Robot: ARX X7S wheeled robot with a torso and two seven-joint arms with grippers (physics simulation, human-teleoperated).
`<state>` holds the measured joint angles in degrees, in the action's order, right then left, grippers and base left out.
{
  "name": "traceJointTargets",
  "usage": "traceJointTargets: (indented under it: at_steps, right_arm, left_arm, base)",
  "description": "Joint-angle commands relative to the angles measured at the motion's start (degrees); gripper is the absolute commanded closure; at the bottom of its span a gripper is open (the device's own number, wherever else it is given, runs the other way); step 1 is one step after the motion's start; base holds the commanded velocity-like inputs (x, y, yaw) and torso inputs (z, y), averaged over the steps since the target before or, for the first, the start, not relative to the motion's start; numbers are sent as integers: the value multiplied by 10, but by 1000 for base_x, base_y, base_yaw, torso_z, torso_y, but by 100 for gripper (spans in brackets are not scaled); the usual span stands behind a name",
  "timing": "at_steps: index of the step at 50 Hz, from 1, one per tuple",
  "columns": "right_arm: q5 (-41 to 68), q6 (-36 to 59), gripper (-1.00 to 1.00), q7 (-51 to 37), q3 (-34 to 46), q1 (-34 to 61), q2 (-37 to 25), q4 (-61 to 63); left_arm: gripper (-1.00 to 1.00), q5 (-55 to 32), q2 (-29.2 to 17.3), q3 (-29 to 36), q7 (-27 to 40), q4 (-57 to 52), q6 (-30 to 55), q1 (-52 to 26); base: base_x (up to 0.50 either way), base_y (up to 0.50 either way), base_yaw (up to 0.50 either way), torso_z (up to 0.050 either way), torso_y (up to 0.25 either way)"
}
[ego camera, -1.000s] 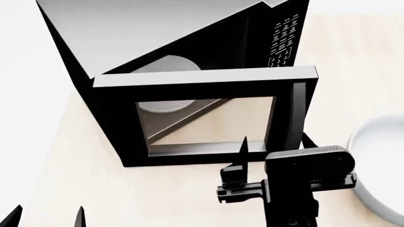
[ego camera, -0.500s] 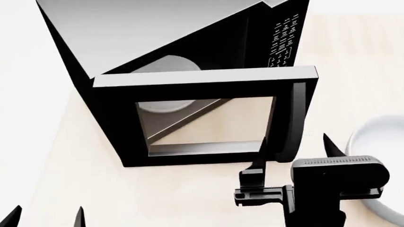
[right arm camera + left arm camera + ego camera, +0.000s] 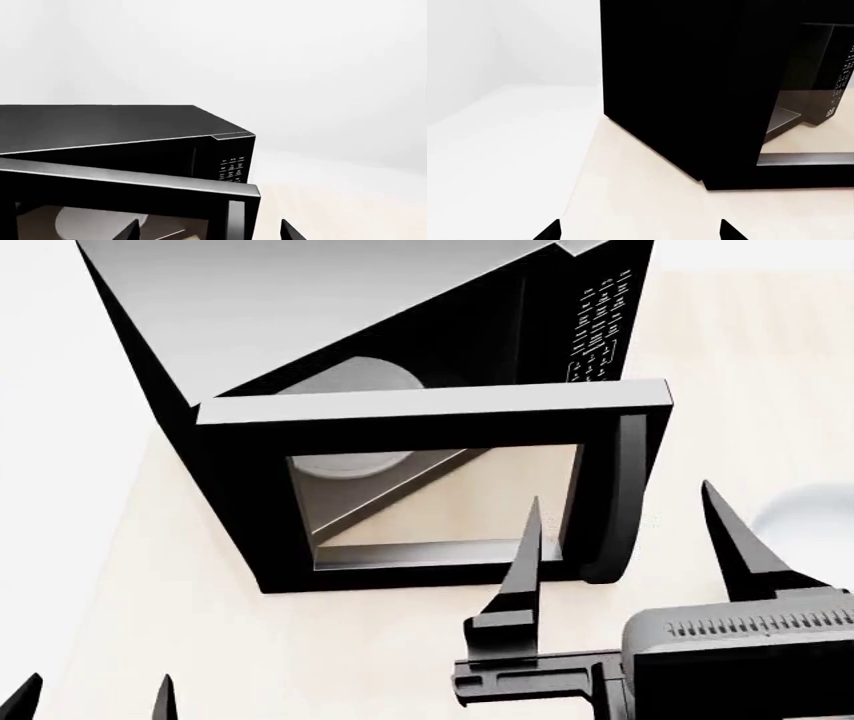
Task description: Open the microwave.
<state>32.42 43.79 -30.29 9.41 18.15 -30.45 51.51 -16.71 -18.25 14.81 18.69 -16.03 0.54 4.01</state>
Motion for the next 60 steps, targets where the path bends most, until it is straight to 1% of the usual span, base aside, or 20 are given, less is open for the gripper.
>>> traceJointTargets:
  at_steps: [1,2,3,4,5,9,15,18,25,27,40,51,60]
  right_arm:
    - [276,41,-100,-259,87,172,-141,85]
    - [300,29,-100,-284,110,197,-156,84]
    - [348,25,-100,-317,128,242,-168,84]
    - [369,19,-100,-322,146,267,-177,84]
    - [389,22,-100,-350,155,288,-180,84]
    - [448,52,-100,-387,170,364,-162,66]
    - [519,93,-100,-416,185,462,-144,20]
    - [535,108,-100,-419,192,491,-138,-2]
    - [543,143,-100,-398,212,549,-121,-74]
    - [538,161,-100,-382,224,574,-110,-111]
    - [512,215,-100,-314,264,659,-74,-282]
    - [481,242,-100,-251,296,701,-51,-417]
    - [470,277,-100,-210,327,748,-19,-519]
  left_arm:
    - [-100,-3,-2,0,2,-4,1,1]
    - [-100,-3,-2,1,3,-4,1,1]
    - [-100,-3,-3,1,3,-5,0,2]
    - [-100,-3,-3,1,3,-6,0,2]
    - [-100,-3,-4,1,3,-8,0,3]
    - [-100,-4,-4,2,3,-6,-2,2]
    - [-100,-5,-6,2,4,-9,-2,3]
    - [-100,-7,-6,2,4,-10,-2,4]
    - [-100,-10,-9,1,5,-15,-1,6]
    - [-100,-11,-9,1,5,-15,-1,7]
    - [-100,-17,-13,0,9,-24,2,9]
    - [-100,-19,-14,1,11,-26,2,10]
    - [-100,-21,-16,2,11,-24,0,9]
  base:
    - [0,0,0,0,0]
    - [0,0,0,0,0]
    - [0,0,0,0,0]
    - [0,0,0,0,0]
    - [0,0,0,0,0]
    - [0,0,0,0,0]
    - [0,0,0,0,0]
    - [0,0,0,0,0]
    - [0,0,0,0,0]
    - [0,0,0,0,0]
    - [0,0,0,0,0]
    - [0,0,0,0,0]
    - [0,0,0,0,0]
